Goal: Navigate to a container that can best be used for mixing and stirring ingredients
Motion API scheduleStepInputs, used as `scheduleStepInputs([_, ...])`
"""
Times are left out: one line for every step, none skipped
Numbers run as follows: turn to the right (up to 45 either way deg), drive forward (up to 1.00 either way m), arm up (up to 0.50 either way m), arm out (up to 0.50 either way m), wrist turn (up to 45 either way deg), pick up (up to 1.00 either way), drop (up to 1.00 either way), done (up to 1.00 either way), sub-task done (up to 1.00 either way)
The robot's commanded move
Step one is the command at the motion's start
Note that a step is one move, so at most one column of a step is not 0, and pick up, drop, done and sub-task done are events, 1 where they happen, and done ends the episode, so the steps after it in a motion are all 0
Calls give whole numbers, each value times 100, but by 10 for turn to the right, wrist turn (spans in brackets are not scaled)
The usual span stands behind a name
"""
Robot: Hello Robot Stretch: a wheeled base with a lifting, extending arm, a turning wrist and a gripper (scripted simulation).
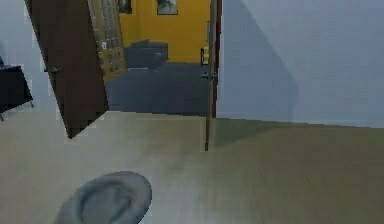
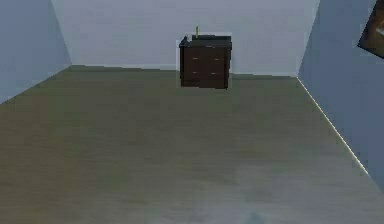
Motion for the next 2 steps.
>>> scheduleStepInputs([0, 100, 0, 0, 0, 0, 0, 0, 0])
scheduleStepInputs([-90, 0, 0, 0, 0, 0, 0, 0, 0])
